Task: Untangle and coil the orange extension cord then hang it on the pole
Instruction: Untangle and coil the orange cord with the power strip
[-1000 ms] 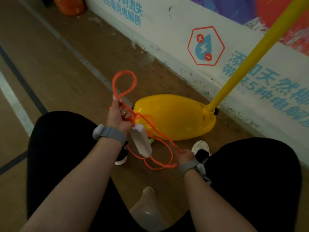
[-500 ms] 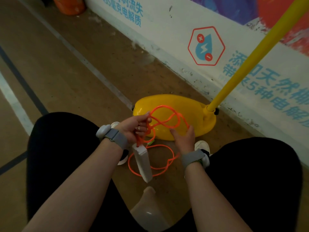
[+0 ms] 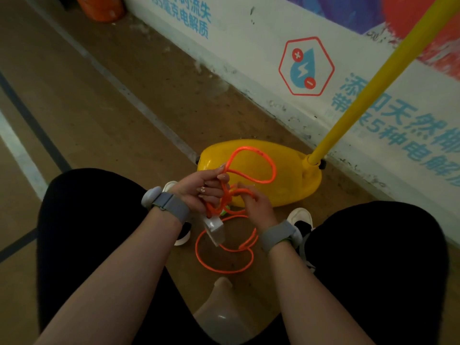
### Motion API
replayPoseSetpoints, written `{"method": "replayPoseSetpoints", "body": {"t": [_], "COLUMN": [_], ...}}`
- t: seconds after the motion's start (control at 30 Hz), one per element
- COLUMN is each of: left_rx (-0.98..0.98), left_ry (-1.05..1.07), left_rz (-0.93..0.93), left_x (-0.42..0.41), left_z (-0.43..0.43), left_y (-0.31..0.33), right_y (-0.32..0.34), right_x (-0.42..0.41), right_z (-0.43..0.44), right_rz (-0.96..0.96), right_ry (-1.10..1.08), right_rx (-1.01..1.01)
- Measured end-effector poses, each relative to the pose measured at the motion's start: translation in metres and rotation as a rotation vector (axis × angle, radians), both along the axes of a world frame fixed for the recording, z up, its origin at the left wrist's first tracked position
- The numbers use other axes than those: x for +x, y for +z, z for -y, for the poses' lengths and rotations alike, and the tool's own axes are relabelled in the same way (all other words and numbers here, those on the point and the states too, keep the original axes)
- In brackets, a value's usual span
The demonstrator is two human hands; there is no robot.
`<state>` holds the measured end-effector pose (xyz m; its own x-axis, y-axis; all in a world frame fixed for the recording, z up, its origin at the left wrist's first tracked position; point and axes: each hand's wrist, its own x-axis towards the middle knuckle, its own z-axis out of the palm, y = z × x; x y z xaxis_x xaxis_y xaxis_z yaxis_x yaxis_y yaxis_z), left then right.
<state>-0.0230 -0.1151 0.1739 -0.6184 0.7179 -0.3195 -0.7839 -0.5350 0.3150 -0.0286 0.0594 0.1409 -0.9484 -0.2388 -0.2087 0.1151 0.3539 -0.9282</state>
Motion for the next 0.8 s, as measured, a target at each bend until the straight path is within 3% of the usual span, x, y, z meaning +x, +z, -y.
{"method": "replayPoseSetpoints", "body": {"t": [0.13,0.23,0.3,0.47,0.53,0.63,0.73,0.8], "left_rx": [-0.054,-0.273,-0.377,-0.467,-0.488,-0.397,-0.227,-0.228], "left_ry": [0.070,0.236,0.285,0.174,0.228,0.499,0.801,0.841], "left_rz": [0.076,0.144,0.154,-0.011,-0.054,0.019,0.078,0.118], "left_x": [0.001,-0.001,-0.002,0.001,-0.002,-0.011,-0.016,-0.015], "left_z": [-0.003,-0.003,-0.002,-0.003,0.003,0.035,0.061,0.057], "left_y": [0.000,0.000,-0.001,0.008,0.015,0.030,0.034,0.027], "right_y": [-0.001,0.002,-0.001,0.002,-0.003,-0.032,-0.066,-0.073], "right_x": [-0.003,-0.003,-0.007,-0.026,-0.037,-0.044,-0.039,-0.033], "right_z": [-0.009,-0.017,-0.021,-0.035,-0.045,-0.082,-0.108,-0.095], "right_rz": [0.191,0.337,0.369,0.392,0.450,0.613,0.619,0.662], "right_ry": [0.158,0.182,0.093,-0.377,-0.546,-0.823,-0.710,-0.614], "right_rx": [-0.008,-0.137,-0.249,-0.248,-0.183,-0.093,0.148,0.185]}}
